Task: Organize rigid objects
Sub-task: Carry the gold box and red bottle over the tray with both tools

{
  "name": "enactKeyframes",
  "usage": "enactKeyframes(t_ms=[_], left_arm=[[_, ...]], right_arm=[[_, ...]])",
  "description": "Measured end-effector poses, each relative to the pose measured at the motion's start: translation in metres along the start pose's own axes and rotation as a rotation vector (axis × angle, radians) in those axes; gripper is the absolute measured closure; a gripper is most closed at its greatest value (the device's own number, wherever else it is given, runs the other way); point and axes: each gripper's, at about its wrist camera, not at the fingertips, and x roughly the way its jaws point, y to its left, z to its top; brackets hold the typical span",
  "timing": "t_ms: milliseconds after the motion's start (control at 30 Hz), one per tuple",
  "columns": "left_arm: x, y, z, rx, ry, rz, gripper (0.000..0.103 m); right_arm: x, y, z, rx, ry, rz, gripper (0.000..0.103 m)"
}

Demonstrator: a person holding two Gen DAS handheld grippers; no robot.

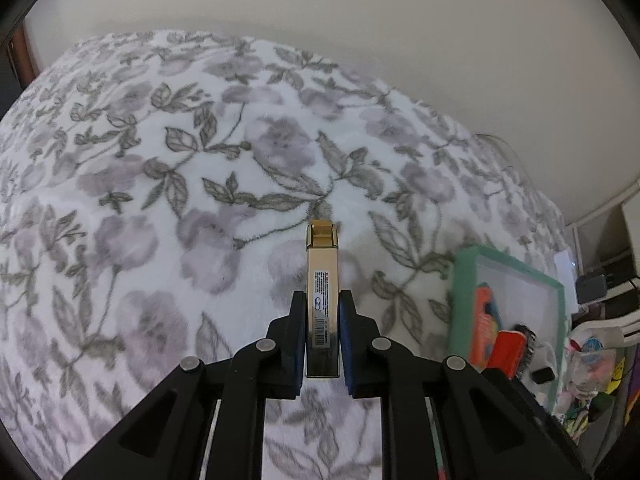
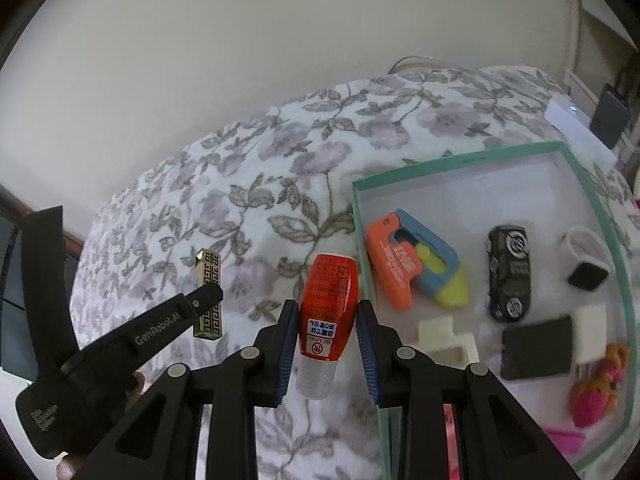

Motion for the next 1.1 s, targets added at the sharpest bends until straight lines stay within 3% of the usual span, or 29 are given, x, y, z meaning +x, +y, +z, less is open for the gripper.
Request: enactKeyframes(t_ms=[233,433,633,867,1100], left_arm=[[-0.035,-0.029,-0.025,0.036,-0.012,-0.032,0.087],[-0.049,-0.057,-0.055,0.120,-0.010,-0.043,0.087],[-0.048,-0.090,-0.091,0.197,0.056,-0.110,0.087],[-0.039,-0.122,-0.127,0.286,0.127,-0.140,0.087],[-0.030,-0.131,-0.145,0.300,0.172,-0.179,0.087]], right_arm=[[-0.036,-0.014,-0.026,0.025,-0.043,-0.009,0.072],[-0.054,-0.051,-0.046,0.098,-0.062,-0.046,0.072],[-0.055,-0.098,-0.068,0.177,-0.020,-0.120,0.072],[-0.056,-0.139,-0.086,0.240,0.007,-0.172,0.071],[-0.049,-0.151,-0.093,0.247,0.031,-0.169,0.071]])
